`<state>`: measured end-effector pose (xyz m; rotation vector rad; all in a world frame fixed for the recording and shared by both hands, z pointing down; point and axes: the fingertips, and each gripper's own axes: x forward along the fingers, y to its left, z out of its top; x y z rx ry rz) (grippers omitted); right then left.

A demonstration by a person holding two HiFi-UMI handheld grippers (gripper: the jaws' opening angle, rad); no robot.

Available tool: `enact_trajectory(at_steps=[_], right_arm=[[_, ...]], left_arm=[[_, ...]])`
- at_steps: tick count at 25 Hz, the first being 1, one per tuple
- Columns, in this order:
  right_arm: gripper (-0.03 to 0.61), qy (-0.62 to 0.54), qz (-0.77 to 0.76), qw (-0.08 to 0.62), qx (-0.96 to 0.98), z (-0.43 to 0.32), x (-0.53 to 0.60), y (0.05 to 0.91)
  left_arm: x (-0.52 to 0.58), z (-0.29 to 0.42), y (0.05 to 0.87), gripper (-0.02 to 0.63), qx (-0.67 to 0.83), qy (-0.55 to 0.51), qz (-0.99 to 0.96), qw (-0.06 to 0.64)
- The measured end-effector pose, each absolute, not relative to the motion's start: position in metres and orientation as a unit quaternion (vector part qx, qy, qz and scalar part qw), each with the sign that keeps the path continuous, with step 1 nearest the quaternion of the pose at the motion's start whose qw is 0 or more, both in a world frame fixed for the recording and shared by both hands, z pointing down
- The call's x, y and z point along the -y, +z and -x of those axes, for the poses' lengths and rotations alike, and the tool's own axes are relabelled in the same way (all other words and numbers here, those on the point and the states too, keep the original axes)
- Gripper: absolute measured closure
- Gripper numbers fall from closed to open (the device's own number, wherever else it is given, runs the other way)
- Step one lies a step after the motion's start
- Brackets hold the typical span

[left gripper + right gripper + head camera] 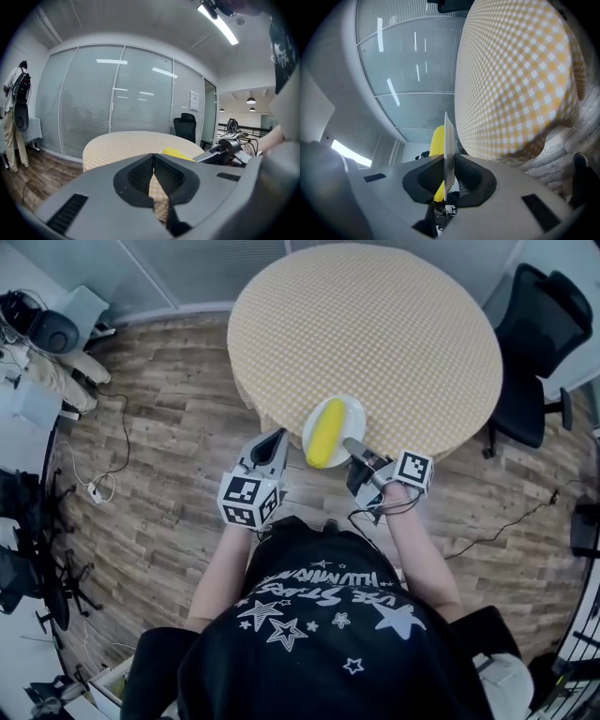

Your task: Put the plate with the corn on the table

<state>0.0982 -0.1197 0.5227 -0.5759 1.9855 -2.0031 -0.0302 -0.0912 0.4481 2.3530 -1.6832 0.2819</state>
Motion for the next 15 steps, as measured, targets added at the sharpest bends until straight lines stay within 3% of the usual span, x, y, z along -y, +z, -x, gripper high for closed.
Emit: enact_trajectory(at_steps=[15], right_arm=[[0.520,-0.686,0.210,0.145,-0.681,-0.081,0.162,0.523]], left_arm=[[0.146,0.057,0.454,0.606,0.566,0.093,-0.810,0.122]])
